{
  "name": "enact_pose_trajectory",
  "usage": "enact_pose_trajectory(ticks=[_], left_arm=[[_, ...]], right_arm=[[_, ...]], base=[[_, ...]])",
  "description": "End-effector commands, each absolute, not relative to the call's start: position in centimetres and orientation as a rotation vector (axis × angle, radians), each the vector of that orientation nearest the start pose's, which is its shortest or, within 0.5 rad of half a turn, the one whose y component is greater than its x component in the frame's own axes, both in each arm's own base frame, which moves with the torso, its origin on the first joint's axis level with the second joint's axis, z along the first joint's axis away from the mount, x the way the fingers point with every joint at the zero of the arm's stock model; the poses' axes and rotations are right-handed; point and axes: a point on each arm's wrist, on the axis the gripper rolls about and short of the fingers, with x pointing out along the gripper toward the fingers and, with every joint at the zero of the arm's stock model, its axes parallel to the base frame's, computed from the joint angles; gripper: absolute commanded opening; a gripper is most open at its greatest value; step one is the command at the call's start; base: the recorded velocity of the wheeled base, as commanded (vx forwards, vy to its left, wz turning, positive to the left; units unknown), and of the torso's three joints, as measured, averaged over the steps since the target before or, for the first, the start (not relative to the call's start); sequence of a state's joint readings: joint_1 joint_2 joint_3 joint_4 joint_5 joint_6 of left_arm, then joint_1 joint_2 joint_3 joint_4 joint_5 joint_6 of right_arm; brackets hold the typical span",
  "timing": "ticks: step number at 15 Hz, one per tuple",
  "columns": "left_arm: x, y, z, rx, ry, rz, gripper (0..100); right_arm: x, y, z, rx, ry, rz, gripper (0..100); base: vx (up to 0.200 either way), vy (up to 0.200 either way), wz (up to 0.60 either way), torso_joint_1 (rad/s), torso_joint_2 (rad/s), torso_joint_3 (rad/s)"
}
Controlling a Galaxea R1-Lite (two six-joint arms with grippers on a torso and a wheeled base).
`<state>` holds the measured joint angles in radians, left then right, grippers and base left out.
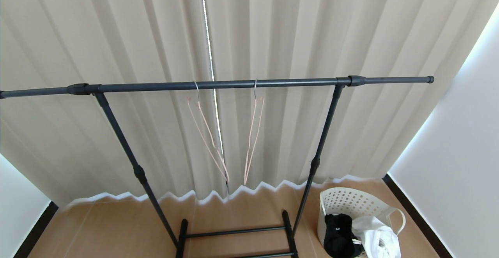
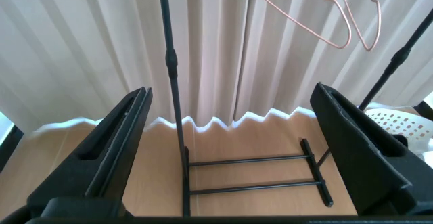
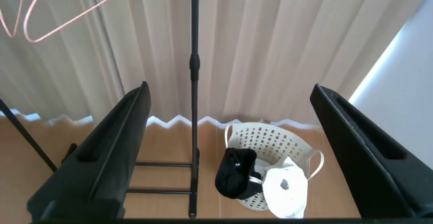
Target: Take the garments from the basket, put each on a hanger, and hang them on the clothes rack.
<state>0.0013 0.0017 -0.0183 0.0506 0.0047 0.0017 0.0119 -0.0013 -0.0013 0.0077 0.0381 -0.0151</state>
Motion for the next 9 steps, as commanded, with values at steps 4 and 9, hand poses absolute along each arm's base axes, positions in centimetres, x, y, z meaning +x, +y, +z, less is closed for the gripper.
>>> enact_pose_trajectory(ticks=[4,9], left_arm=[[-2.40,0.00,7.55,0.005,0.035,0.005,100],[-2.42,0.00,7.59,0.000,0.034,0.005,100]], right_arm=[[-2.29,0.06,7.51,-0.012,0.006,0.051,100],[-2.29,0.06,7.51,-0.005,0.006,0.051,100]], base=[[0.000,0.000,0.00,-0.112,0.27,0.144],[0.000,0.000,0.00,-0.151,0.34,0.190]])
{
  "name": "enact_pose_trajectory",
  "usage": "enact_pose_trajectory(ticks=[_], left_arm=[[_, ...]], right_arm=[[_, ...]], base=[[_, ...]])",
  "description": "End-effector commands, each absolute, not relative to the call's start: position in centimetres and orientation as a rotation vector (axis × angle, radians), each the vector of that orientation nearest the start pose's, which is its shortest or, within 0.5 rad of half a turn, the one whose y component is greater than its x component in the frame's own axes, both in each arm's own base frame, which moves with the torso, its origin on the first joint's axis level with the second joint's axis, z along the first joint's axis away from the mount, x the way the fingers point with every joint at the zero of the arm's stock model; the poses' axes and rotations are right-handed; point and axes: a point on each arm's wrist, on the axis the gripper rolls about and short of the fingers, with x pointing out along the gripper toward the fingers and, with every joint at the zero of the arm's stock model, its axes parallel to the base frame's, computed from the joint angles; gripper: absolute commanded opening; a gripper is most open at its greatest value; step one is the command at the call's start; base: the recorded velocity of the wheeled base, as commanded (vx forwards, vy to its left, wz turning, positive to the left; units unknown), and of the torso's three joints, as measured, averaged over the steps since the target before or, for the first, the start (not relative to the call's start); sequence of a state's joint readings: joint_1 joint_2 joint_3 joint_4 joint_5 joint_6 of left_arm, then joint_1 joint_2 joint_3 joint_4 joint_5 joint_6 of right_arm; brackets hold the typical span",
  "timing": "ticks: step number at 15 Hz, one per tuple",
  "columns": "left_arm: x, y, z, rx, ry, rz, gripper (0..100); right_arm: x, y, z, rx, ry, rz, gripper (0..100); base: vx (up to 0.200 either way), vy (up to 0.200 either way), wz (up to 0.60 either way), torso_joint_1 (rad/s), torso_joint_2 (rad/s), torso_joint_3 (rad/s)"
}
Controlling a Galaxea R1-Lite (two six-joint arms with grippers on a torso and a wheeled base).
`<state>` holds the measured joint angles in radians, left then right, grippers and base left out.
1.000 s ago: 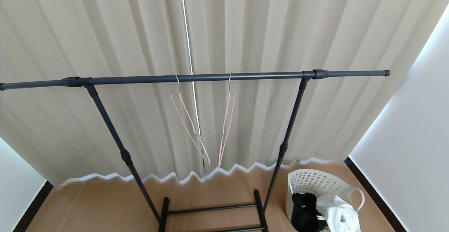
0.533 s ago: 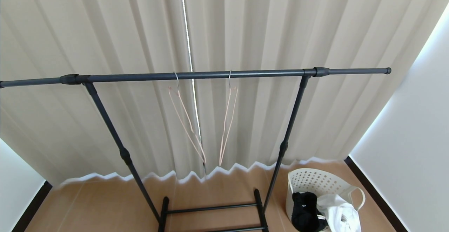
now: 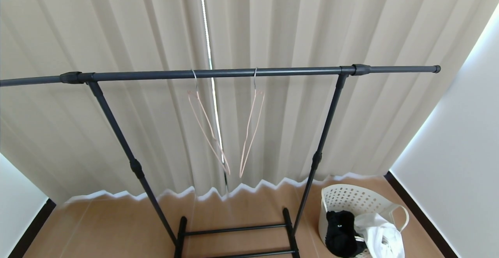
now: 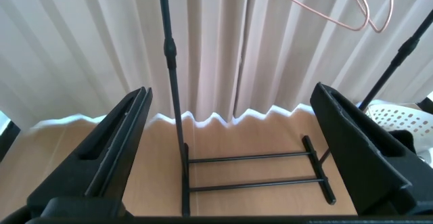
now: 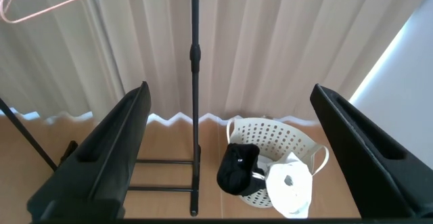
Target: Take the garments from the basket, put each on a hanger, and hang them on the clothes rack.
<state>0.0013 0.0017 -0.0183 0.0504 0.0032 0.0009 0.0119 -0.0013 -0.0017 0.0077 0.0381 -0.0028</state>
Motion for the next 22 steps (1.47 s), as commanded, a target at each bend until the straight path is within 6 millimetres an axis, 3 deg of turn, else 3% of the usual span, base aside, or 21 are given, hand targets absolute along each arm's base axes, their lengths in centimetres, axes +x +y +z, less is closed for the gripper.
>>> enact_pose_trajectory(ticks=[1,14,22], left_arm=[[-2.42,0.00,7.59,0.002,0.034,0.005,100],[-2.42,0.00,7.57,-0.006,0.035,0.003,100],[-2.42,0.00,7.57,-0.005,0.035,0.003,100]], right_arm=[[-2.29,0.06,7.51,0.005,0.006,0.051,100],[-2.29,0.05,7.51,0.000,0.006,0.049,100],[-2.29,0.05,7.51,0.000,0.006,0.049,100]], base=[[0.000,0.000,0.00,-0.159,0.35,0.173],[0.000,0.000,0.00,-0.149,0.36,0.202],[0.000,0.000,0.00,-0.199,0.51,0.307]])
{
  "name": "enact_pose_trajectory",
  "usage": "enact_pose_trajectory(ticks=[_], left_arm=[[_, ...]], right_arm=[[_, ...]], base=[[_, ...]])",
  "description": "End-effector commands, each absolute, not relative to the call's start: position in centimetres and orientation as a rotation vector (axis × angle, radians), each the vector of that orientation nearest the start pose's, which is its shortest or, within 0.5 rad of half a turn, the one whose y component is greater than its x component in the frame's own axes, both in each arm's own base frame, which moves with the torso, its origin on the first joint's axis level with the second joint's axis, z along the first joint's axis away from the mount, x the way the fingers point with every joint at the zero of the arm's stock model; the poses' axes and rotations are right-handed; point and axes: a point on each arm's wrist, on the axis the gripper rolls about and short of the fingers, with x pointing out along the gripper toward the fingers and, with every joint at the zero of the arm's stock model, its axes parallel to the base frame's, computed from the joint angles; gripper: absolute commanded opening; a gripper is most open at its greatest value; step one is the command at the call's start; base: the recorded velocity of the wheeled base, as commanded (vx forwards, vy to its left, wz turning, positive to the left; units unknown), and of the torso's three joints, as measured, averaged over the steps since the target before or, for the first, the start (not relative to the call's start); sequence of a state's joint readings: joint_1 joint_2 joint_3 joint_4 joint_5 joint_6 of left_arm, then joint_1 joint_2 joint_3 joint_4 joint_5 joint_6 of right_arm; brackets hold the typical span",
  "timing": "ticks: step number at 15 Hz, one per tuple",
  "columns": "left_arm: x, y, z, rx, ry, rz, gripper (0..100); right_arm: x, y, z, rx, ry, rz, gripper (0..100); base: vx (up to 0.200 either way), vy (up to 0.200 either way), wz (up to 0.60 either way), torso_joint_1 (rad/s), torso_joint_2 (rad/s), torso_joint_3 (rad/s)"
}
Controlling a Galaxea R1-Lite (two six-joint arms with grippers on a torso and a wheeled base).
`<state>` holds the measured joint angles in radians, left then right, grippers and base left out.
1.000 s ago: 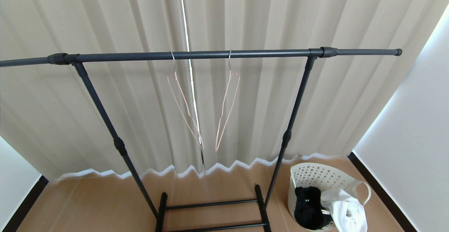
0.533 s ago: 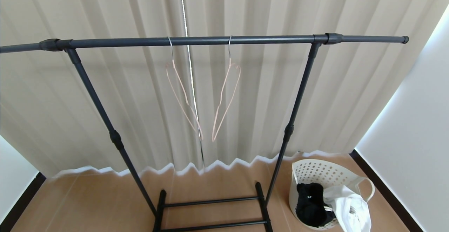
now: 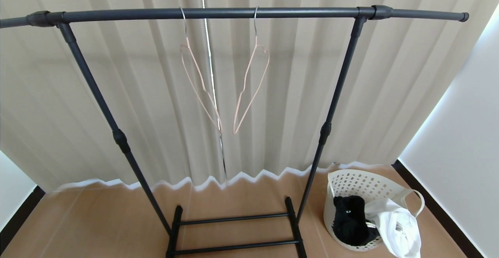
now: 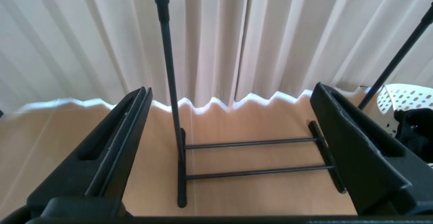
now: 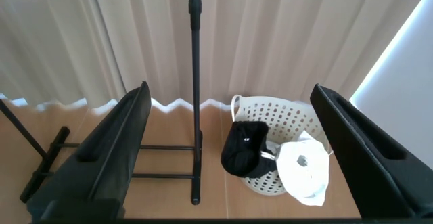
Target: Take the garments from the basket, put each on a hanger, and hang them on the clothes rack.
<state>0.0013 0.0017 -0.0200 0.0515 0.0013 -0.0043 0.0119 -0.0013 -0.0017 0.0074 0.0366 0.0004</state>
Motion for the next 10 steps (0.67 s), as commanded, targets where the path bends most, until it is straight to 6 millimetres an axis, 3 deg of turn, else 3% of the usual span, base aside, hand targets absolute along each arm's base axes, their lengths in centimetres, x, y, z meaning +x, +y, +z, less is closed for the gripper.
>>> enact_pose_trajectory(ticks=[1,10], left_arm=[[-2.42,0.00,7.57,-0.005,0.035,0.003,100],[-2.43,0.00,7.61,-0.006,0.034,0.003,100]], right_arm=[[-2.29,0.05,7.51,0.000,0.006,0.049,100],[-2.29,0.05,7.51,0.000,0.006,0.049,100]], base=[[0.000,0.000,0.00,-0.203,0.54,0.339],[0.000,0.000,0.00,-0.160,0.50,0.339]])
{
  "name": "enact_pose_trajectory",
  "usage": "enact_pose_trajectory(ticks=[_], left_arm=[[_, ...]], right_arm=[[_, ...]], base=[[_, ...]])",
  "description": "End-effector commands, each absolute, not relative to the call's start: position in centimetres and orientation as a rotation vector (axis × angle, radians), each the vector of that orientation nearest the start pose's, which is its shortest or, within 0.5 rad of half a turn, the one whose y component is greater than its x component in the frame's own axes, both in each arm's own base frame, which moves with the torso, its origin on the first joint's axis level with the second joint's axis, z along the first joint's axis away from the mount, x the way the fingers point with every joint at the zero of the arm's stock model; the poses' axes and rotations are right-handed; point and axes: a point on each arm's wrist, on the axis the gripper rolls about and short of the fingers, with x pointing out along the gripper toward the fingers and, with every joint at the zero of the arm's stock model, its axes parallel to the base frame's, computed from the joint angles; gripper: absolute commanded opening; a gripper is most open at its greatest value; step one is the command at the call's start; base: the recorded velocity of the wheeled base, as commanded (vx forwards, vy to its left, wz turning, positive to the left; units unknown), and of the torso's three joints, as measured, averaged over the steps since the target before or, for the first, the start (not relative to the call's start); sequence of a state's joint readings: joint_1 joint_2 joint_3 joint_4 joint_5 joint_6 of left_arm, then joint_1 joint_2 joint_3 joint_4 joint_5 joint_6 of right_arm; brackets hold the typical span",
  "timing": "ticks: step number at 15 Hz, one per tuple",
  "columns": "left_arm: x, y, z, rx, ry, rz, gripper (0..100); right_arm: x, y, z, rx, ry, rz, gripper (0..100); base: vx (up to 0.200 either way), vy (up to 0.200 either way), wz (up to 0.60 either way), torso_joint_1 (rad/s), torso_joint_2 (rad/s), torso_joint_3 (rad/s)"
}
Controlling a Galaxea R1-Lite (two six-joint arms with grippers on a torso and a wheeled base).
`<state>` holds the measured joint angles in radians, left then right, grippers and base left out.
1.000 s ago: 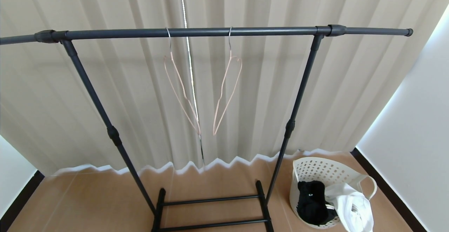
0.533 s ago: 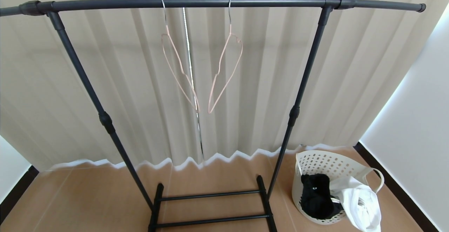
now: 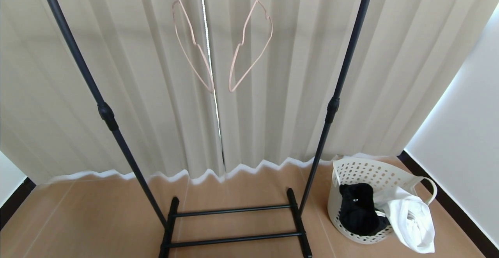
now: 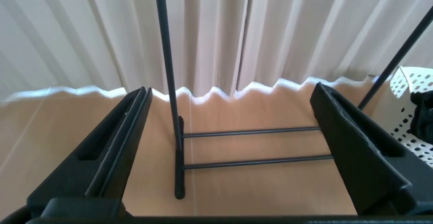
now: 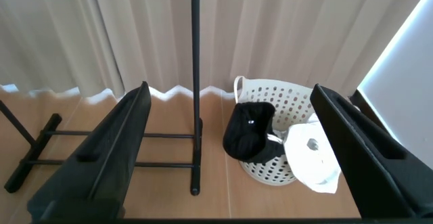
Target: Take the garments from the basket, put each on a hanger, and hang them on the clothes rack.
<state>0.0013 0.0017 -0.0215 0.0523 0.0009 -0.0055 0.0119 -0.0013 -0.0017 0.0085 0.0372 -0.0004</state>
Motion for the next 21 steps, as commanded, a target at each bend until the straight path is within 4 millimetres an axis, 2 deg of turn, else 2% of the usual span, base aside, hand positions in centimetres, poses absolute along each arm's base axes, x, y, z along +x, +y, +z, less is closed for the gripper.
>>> enact_pose_trajectory(ticks=[1,9,11,17,21], left_arm=[[-2.43,0.00,7.61,-0.006,0.034,0.003,100],[-2.43,0.00,7.61,-0.006,0.034,0.003,100],[-2.43,0.00,7.61,-0.006,0.034,0.003,100],[-2.42,0.00,7.57,-0.005,0.035,0.003,100],[-2.43,0.00,7.61,-0.005,0.034,0.003,100]], right_arm=[[-2.29,0.05,7.51,-0.001,0.006,0.049,100],[-2.29,0.06,7.51,-0.012,0.006,0.051,100],[-2.29,0.06,7.51,-0.011,0.006,0.051,100],[-2.29,0.06,7.51,-0.009,0.006,0.051,100],[-2.29,0.06,7.51,-0.009,0.006,0.051,100]], base=[[0.000,0.000,0.00,-0.115,0.47,0.369],[0.000,0.000,0.00,-0.068,0.43,0.351],[0.000,0.000,0.00,-0.019,0.11,0.098],[0.000,0.000,-0.60,-0.004,0.02,0.018],[0.000,-0.050,0.00,0.001,0.00,-0.001]])
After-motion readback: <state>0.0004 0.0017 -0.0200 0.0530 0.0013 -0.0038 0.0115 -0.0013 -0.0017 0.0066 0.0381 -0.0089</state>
